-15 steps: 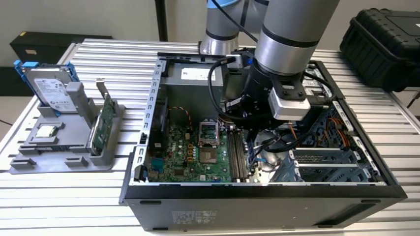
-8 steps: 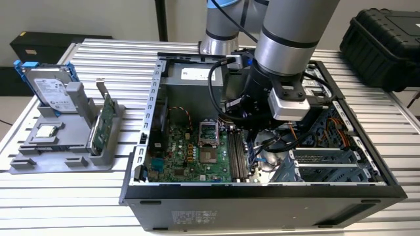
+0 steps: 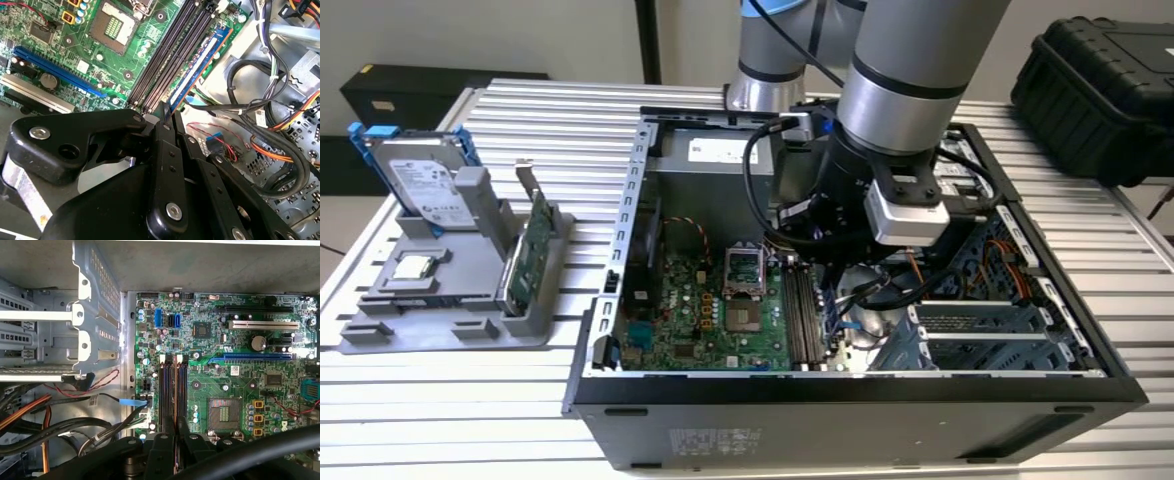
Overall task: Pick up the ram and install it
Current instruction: 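Insert the ram into the slot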
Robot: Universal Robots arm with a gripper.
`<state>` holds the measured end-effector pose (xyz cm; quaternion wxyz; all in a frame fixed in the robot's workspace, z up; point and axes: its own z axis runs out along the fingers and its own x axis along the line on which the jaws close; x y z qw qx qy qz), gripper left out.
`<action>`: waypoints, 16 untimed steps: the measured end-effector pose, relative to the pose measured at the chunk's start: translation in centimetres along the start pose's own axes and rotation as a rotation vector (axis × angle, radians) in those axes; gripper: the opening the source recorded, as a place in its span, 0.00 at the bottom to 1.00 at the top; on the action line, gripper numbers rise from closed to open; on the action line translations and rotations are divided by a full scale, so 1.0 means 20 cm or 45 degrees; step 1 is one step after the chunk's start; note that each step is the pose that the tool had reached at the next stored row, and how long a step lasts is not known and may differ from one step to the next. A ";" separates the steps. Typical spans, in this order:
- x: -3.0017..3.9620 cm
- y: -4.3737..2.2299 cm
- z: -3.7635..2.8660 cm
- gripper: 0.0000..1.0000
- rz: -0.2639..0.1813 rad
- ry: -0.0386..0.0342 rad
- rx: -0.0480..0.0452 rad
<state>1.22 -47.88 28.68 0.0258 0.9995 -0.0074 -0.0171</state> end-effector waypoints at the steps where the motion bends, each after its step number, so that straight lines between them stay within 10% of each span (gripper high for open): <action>1: 0.000 0.000 0.000 0.00 0.000 -0.0004 0.000; 16: 0.004 -0.020 0.095 0.00 0.000 -0.0007 0.000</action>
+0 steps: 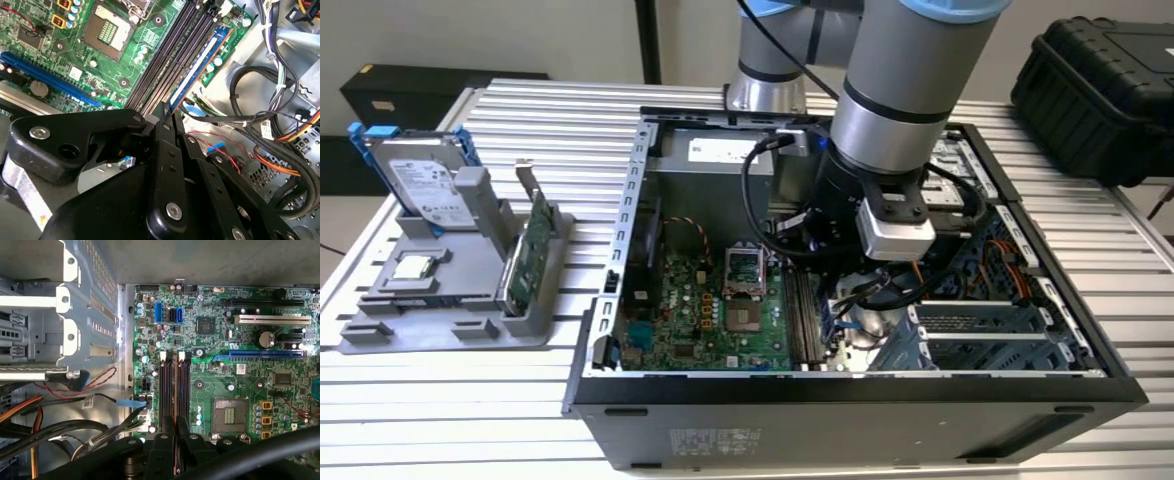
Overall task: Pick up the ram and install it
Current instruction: 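Insert the ram into the slot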
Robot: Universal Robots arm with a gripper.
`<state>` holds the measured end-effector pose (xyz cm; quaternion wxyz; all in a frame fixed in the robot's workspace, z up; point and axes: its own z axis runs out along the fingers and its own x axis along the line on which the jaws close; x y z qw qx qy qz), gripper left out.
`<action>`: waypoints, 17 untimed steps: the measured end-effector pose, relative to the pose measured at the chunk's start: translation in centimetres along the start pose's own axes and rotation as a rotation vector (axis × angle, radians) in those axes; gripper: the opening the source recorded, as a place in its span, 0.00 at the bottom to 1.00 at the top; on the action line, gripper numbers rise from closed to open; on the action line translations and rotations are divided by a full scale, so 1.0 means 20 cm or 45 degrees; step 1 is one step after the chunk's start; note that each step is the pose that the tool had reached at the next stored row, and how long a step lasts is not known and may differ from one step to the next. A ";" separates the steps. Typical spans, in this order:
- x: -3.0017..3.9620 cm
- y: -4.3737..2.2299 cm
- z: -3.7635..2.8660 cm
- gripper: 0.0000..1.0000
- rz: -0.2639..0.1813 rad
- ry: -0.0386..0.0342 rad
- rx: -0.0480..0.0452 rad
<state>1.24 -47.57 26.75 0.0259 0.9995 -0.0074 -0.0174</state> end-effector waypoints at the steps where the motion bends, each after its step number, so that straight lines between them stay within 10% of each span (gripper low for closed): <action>1: 0.000 0.000 0.000 0.00 0.000 -0.0001 0.000; 17: 0.012 -0.045 0.105 0.00 0.023 -0.0071 0.001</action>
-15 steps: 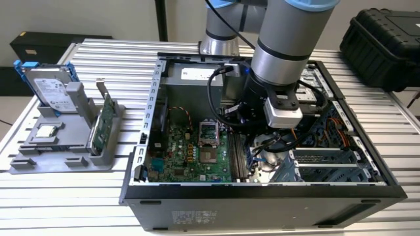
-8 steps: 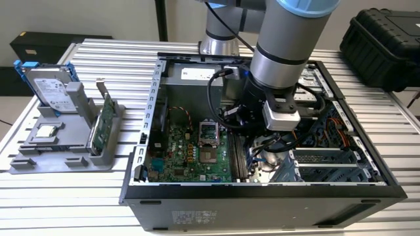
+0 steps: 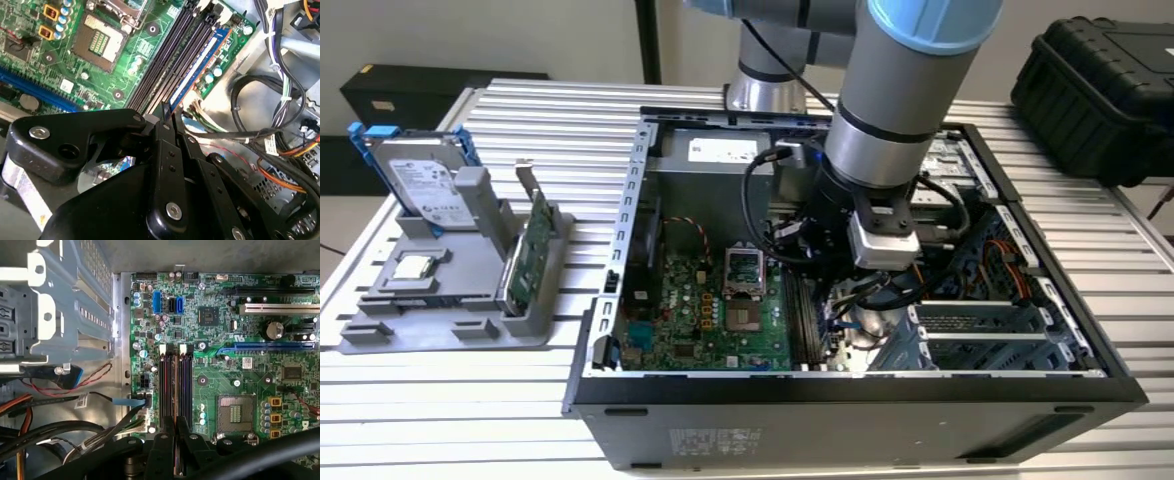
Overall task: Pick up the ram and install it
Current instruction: 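Insert the ram into the slot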
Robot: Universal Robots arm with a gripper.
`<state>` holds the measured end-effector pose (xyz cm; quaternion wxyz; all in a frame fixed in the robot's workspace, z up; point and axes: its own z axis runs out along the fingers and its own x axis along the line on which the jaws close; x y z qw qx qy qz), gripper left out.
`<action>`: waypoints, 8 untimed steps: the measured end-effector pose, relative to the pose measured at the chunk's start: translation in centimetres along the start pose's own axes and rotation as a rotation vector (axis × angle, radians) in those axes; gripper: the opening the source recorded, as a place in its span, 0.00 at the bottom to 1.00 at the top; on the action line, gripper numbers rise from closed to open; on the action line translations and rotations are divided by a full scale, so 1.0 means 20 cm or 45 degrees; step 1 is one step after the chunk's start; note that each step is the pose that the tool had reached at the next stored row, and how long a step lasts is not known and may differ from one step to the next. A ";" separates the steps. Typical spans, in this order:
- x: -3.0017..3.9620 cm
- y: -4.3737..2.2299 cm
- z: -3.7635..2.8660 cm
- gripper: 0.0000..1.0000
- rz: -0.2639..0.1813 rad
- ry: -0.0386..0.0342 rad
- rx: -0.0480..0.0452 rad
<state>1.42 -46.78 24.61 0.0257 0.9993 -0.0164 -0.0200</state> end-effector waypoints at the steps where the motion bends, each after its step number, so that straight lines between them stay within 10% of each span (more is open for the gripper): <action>1: 0.003 -0.003 0.009 0.00 0.001 -0.0001 0.000; 8: 0.023 -0.008 0.069 0.00 0.004 -0.0003 0.000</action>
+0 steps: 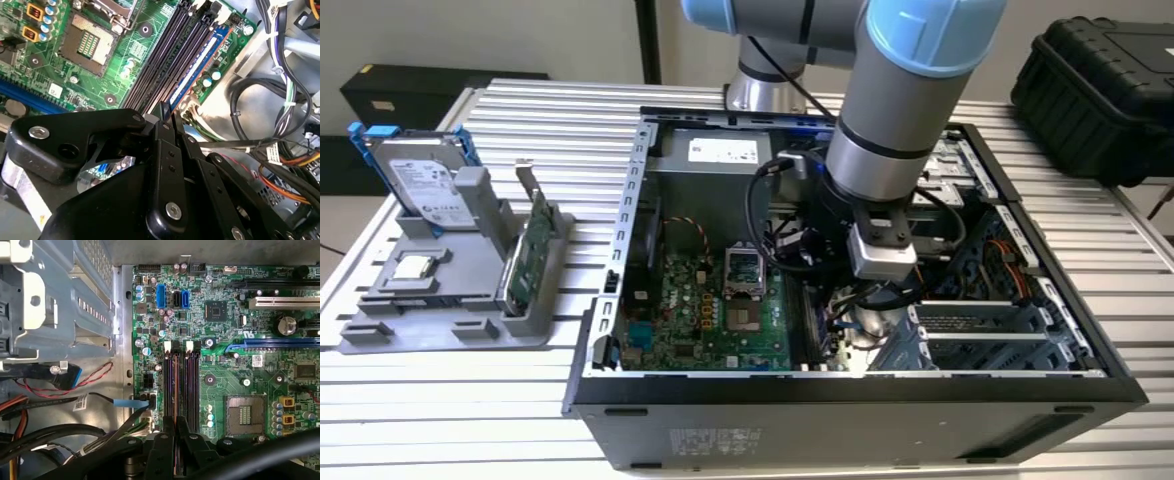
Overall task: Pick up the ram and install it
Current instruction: 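Insert the ram into the slot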
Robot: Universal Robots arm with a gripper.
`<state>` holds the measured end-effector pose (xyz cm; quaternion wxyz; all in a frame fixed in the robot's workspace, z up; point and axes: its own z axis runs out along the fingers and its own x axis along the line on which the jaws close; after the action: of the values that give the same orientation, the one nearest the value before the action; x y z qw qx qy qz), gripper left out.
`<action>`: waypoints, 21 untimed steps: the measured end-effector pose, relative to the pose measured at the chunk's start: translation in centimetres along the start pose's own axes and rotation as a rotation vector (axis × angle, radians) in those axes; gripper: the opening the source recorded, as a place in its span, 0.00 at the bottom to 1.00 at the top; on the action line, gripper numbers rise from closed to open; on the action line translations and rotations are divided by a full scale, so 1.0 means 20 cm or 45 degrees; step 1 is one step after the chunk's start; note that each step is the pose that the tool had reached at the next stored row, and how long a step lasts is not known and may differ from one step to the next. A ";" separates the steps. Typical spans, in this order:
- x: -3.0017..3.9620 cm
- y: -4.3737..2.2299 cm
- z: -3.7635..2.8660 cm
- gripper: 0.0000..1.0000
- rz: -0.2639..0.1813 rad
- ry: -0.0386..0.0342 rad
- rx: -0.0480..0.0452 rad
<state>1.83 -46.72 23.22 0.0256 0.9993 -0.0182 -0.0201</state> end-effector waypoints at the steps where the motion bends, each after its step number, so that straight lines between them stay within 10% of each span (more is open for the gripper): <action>1: 0.000 0.000 0.005 0.00 0.000 -0.0001 0.000; 21: 0.019 -0.005 0.047 0.00 0.001 -0.0001 0.001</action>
<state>2.16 -46.68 22.27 0.0254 0.9993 -0.0188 -0.0201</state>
